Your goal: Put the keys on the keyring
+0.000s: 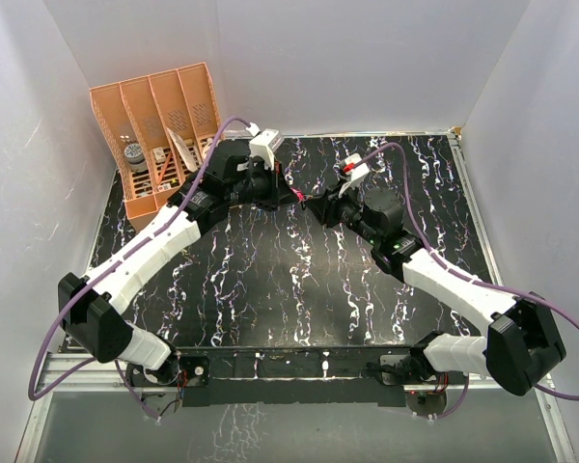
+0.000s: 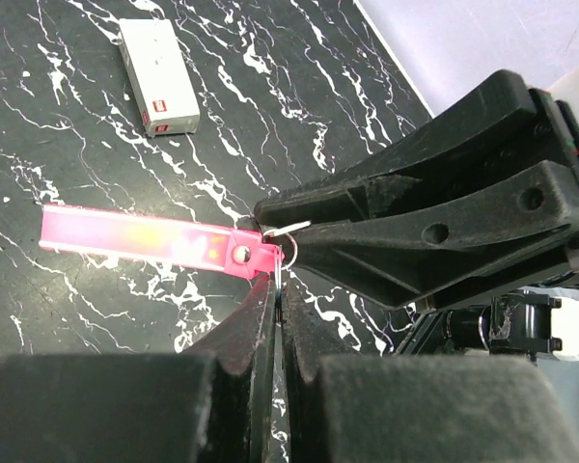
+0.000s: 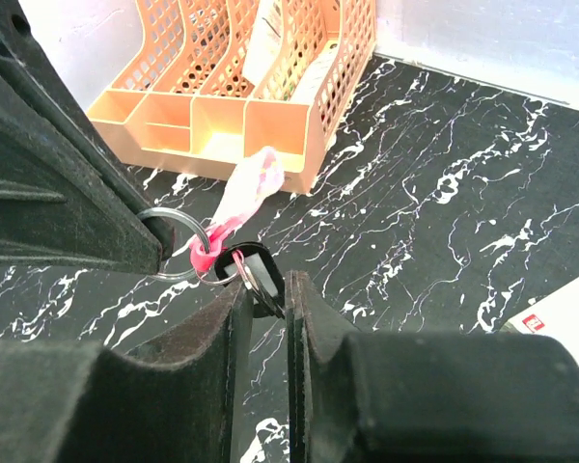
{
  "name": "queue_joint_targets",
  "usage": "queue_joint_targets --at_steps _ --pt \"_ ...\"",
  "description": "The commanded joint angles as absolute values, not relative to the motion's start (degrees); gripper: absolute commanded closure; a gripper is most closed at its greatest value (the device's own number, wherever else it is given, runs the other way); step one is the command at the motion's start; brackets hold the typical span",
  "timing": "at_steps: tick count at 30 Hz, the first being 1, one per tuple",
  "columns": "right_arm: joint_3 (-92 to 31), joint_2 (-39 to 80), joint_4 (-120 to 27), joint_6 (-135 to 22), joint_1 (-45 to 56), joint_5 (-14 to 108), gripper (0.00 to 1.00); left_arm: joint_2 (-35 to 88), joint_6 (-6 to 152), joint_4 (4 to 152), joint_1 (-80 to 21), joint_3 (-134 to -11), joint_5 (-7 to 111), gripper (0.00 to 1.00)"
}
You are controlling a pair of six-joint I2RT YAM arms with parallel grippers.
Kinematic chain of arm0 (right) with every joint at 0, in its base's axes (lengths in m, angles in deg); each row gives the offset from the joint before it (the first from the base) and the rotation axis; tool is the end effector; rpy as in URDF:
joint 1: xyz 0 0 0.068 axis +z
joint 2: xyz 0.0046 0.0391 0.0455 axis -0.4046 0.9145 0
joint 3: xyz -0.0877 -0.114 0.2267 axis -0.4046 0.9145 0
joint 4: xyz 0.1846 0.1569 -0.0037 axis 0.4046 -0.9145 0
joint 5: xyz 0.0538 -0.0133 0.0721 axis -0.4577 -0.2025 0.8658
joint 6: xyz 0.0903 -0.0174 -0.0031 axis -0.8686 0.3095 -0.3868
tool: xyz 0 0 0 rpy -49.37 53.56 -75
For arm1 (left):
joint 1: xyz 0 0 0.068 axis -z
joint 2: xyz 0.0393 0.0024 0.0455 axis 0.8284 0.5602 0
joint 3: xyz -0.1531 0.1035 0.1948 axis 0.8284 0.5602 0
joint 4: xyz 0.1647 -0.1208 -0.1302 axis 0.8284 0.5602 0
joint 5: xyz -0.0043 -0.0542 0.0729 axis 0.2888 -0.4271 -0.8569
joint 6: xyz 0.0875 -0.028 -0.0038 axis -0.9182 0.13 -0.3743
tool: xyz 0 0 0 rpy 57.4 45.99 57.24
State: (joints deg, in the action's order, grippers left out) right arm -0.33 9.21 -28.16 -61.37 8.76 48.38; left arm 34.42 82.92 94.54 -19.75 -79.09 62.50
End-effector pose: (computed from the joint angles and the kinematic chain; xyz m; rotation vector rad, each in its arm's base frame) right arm 0.2584 0.1807 0.2990 -0.4310 1.6891 0.7101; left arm 0.2753 -0.2349 0.3647 0.4954 1.9457 -0.9791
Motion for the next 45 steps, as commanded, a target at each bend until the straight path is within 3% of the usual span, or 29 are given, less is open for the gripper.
queue_joint_targets --at_steps 1,20,39,45 --pt "-3.81 8.88 -27.05 -60.23 7.82 42.44 0.83 33.28 81.49 99.39 -19.63 -81.56 66.89 1.00" --pt "-5.93 7.79 -26.92 -60.88 7.86 45.10 0.79 37.23 79.86 105.03 -19.63 -84.46 68.56 1.00" --pt "-5.08 6.73 -30.59 -62.41 7.87 50.71 0.83 42.81 79.02 106.63 -19.63 -92.82 67.38 1.00" --pt "-5.45 6.26 -33.47 -62.49 7.86 51.01 0.80 45.42 75.78 112.36 -19.63 -97.79 67.75 1.00"
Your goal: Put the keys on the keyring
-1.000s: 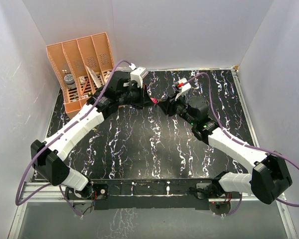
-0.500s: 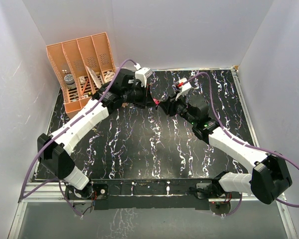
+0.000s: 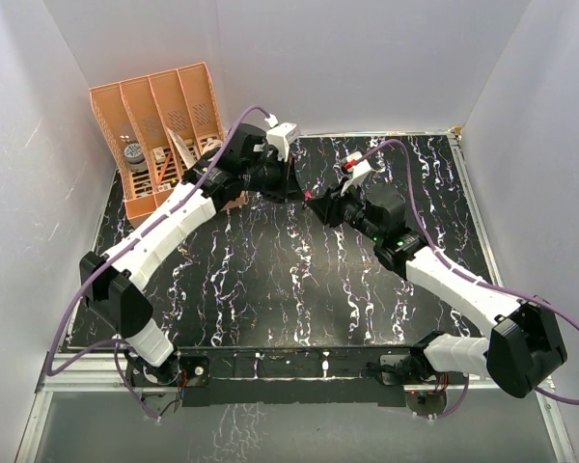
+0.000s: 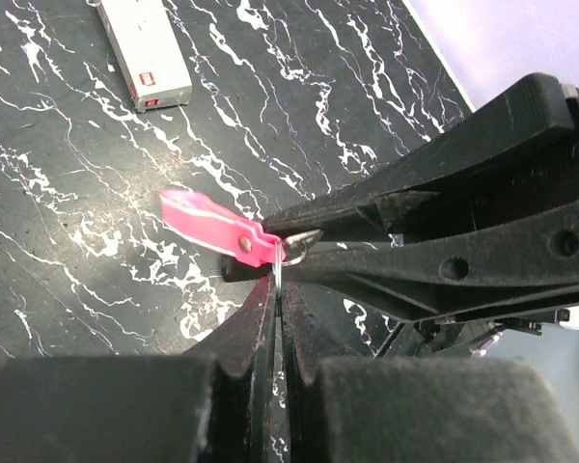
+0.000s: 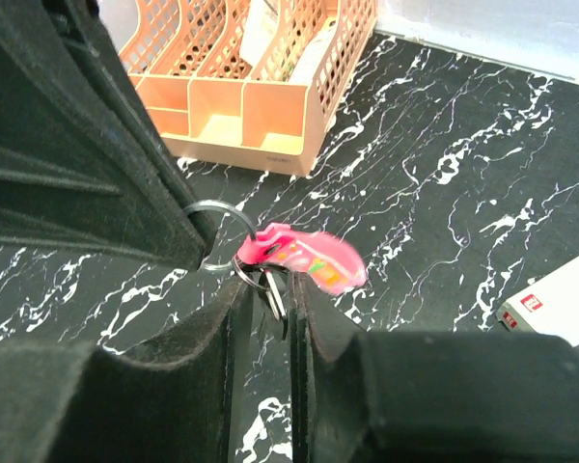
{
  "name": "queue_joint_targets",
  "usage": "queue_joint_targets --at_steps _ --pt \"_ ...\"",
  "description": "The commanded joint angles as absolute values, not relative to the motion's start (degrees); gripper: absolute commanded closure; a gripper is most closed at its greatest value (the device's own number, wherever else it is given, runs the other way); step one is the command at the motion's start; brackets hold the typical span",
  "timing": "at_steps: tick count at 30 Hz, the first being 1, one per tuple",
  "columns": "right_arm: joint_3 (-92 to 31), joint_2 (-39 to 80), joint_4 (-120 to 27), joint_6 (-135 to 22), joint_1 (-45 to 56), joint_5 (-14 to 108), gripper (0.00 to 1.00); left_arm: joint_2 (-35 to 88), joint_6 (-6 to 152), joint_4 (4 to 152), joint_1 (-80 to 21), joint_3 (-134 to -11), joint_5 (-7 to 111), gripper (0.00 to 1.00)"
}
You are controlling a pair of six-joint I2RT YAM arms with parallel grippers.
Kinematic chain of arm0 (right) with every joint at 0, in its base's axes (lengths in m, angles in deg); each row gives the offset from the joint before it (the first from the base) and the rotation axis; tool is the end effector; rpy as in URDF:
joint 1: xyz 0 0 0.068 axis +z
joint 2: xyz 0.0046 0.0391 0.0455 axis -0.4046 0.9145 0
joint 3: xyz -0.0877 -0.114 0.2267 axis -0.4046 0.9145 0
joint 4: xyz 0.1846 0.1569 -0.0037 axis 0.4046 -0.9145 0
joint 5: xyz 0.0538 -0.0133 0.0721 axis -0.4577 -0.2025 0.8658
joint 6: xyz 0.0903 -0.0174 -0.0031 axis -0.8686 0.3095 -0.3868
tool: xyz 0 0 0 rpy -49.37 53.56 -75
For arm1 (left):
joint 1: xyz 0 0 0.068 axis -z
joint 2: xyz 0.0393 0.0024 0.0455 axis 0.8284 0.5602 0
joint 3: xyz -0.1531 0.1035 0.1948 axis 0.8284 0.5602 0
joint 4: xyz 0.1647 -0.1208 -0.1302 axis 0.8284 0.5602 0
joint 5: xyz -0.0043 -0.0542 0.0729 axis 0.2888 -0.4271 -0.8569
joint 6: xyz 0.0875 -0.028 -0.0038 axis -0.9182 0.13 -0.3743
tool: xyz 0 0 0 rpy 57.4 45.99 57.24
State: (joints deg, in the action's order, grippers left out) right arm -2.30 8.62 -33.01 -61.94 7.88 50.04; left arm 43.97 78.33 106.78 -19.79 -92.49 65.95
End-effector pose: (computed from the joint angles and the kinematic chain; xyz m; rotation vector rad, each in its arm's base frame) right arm 0.2580 0.1775 0.3022 -0.4363 1.7323 0.7239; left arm 0.2966 -0.2559 0.3619 0.6155 2.0603 -0.9598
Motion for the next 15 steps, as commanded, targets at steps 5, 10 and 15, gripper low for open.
queue_joint_targets --at_steps 5,10,15 --pt "-5.03 4.79 -36.60 -62.55 7.86 49.46 0.63 49.68 70.26 121.31 -19.63 -103.60 70.34 1.00" --pt "-4.28 2.36 -39.17 -62.05 7.87 45.11 0.60 53.46 63.98 129.84 -19.62 -109.58 70.62 1.00" --pt "-3.74 0.63 -40.06 -61.03 7.85 42.20 0.60 56.36 58.56 136.61 -19.68 -113.62 69.55 1.00"
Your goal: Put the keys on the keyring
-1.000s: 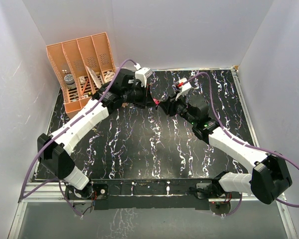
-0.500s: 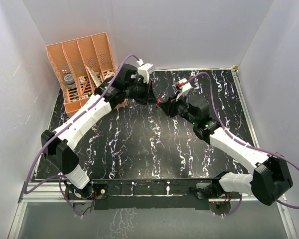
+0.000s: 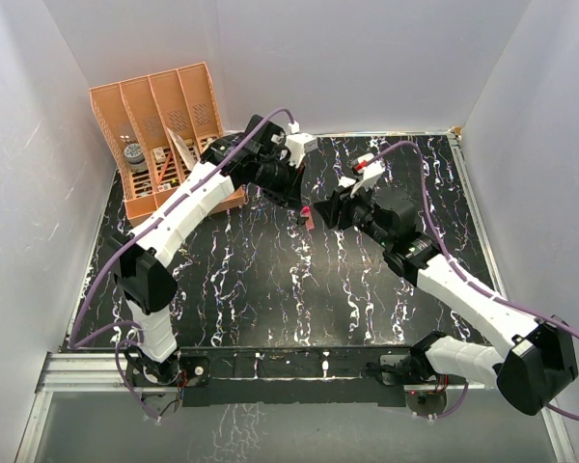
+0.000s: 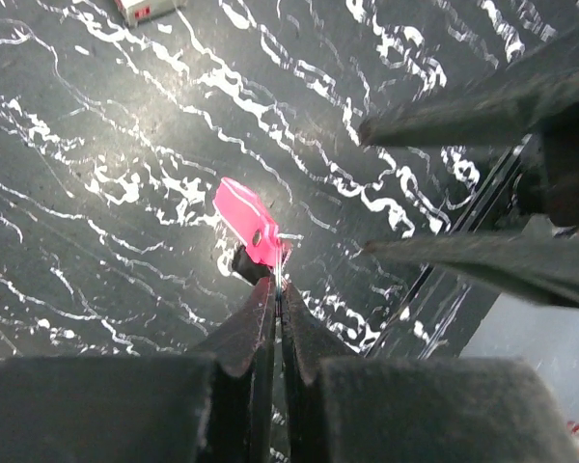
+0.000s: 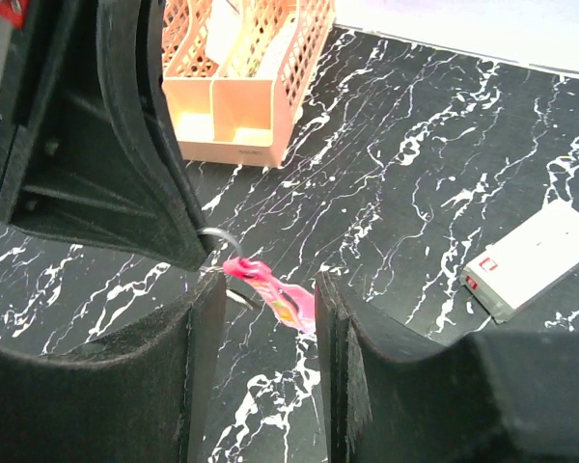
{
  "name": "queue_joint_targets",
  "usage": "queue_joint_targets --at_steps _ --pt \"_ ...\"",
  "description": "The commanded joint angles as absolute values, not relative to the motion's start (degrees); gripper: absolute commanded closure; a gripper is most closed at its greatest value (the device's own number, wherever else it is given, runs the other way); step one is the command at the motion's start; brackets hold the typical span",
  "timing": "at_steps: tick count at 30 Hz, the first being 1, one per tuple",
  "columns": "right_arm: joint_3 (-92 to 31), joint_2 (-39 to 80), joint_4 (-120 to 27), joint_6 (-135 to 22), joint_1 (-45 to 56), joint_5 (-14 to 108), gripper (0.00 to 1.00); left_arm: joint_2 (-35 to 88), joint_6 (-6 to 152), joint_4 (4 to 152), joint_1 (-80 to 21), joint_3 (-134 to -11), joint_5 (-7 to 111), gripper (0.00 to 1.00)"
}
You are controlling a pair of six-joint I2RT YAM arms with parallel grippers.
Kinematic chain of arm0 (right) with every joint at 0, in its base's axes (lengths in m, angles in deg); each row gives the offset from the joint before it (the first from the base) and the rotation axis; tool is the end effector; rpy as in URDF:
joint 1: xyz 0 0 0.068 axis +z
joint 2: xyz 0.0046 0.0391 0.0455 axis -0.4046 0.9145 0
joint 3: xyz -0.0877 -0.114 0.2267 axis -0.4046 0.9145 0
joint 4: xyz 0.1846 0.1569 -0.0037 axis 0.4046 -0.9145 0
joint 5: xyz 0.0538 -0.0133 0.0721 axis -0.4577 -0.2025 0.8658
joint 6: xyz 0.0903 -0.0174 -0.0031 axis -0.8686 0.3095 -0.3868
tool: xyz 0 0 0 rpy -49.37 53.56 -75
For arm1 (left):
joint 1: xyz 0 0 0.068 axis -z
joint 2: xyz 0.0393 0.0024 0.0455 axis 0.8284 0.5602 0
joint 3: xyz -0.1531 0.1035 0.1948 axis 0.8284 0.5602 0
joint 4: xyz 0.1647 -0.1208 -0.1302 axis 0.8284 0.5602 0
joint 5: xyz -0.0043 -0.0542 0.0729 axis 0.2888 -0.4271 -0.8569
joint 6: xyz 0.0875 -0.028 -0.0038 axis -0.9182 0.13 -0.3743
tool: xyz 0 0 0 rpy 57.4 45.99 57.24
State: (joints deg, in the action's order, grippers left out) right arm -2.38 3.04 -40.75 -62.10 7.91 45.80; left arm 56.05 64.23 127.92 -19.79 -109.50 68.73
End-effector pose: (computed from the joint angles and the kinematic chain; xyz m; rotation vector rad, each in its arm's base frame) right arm 0.2427 0.1612 0.3094 -0.3828 1.7751 0.6561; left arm 0.3127 -0.2721 0.3394 0.9073 2.2149 -0.8442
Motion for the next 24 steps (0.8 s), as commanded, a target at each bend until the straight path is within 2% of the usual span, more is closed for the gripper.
queue_joint_targets --at_steps 1,9,24 --pt "-3.60 0.46 -39.78 -61.01 7.84 42.65 0.60 56.85 57.96 137.45 -19.59 -114.13 69.31 1.00" --pt "-3.18 3.05 -37.86 -60.98 7.86 49.97 0.65 56.76 55.95 137.23 -19.63 -113.43 70.81 1.00" --pt "-3.34 6.65 -35.32 -61.30 7.86 57.11 0.66 58.36 54.57 138.84 -19.62 -115.47 73.09 1.00"
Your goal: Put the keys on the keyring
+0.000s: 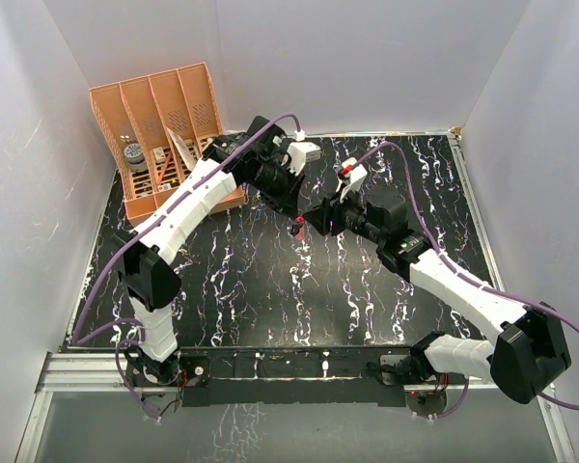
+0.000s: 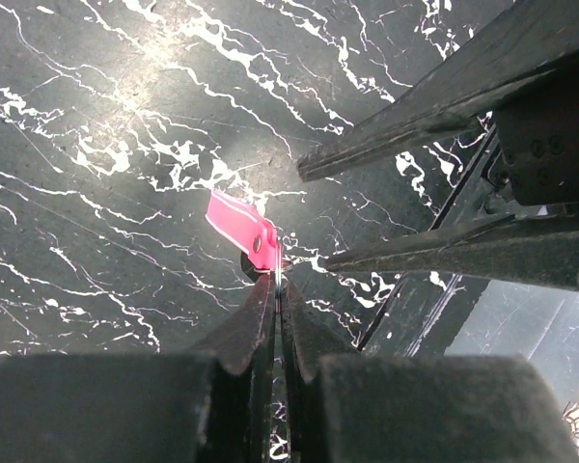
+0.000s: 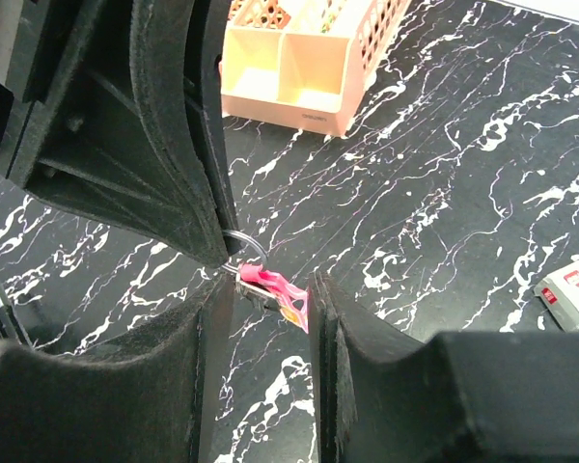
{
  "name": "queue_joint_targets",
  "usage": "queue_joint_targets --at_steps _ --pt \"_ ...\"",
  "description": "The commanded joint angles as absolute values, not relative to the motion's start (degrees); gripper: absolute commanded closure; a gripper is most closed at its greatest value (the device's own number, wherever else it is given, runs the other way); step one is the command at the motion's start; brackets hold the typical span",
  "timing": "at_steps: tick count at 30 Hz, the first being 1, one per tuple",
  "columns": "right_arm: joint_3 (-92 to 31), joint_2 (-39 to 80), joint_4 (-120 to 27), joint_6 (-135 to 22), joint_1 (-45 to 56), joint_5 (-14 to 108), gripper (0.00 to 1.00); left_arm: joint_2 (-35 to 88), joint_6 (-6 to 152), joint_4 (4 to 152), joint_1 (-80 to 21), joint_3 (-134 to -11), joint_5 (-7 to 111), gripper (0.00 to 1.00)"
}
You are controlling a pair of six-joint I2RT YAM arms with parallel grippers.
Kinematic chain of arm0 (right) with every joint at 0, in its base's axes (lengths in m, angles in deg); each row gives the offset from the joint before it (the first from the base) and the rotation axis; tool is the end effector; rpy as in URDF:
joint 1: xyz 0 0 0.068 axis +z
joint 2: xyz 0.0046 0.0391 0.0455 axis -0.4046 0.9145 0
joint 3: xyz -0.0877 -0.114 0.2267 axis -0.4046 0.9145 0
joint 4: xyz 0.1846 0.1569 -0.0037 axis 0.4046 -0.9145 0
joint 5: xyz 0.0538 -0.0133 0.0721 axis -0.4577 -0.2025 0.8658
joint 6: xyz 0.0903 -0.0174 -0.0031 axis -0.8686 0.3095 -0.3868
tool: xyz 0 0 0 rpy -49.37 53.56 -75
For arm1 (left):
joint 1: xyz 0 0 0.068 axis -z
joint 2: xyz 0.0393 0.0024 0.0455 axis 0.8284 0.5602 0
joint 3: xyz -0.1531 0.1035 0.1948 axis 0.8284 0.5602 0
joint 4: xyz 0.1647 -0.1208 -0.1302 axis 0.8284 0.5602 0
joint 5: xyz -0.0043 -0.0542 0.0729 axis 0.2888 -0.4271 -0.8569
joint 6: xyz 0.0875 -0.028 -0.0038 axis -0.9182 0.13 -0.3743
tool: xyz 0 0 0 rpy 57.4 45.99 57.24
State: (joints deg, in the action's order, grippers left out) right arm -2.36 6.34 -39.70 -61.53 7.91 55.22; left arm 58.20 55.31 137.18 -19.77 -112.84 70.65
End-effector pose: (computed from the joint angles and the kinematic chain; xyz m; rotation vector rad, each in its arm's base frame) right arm 0.2433 0.1772 0.2967 -0.5181 1.7989 0.7869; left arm 0.3043 -0.2692 0.3281 1.1002 2.2495 -0.8077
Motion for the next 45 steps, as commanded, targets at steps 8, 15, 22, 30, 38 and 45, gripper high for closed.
queue_joint_targets --at_steps 8,15,22,30,38,45 --pt "-3.94 8.45 -34.23 -61.33 7.95 57.87 0.66 58.52 53.89 139.75 -19.63 -116.20 74.49 1.00" --pt "-4.48 10.01 -33.37 -61.34 7.95 57.75 0.69 58.37 53.31 140.37 -19.62 -116.35 76.00 1.00" --pt "-4.48 9.87 -32.20 -61.36 7.95 57.32 0.75 58.42 52.72 141.21 -19.63 -115.54 76.98 1.00" --pt "-4.59 9.93 -31.40 -61.61 7.91 57.42 0.91 58.94 52.63 141.65 -19.63 -115.14 77.82 1.00" --pt "-2.18 8.91 -27.56 -65.72 7.95 53.37 1.00 55.66 56.93 134.04 -19.63 -111.67 72.18 0.82" --pt "-0.39 8.52 -24.77 -68.00 7.95 51.60 1.00 47.94 61.34 119.44 -19.63 -101.14 69.65 0.71"
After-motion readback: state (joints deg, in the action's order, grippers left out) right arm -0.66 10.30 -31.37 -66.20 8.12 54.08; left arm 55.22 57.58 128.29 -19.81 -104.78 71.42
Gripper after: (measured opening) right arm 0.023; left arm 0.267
